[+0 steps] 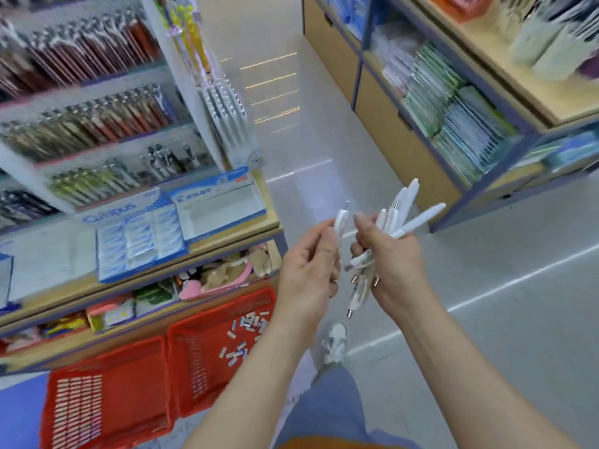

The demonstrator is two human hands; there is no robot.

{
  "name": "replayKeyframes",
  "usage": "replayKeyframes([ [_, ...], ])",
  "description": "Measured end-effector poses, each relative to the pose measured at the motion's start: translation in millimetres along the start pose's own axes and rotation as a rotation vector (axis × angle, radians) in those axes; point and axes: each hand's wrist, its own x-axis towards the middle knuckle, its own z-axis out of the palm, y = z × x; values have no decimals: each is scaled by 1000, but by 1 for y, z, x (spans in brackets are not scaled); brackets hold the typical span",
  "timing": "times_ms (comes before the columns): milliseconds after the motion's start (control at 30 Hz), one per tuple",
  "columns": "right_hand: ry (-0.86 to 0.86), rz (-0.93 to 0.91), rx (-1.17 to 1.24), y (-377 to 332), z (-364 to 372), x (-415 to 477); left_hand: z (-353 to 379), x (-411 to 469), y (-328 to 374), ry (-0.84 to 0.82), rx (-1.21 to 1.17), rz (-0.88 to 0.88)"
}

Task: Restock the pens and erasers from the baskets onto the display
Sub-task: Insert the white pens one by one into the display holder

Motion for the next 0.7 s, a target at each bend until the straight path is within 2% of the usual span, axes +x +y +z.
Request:
replayKeyframes([
  [133,-234,129,-121,-22,-2,38,10,47,19,84,-79,107],
  [300,-575,257,-397,-43,29,99,15,107,58,212,-168,226],
  [433,-708,321,-309,-52,59,140,4,142,82,320,-183,273],
  [500,-744,347,-282,-56,71,160,-8,153,89,383,-102,290],
  [700,-854,306,-463,-72,102,216,-47,168,110,603,1,372],
])
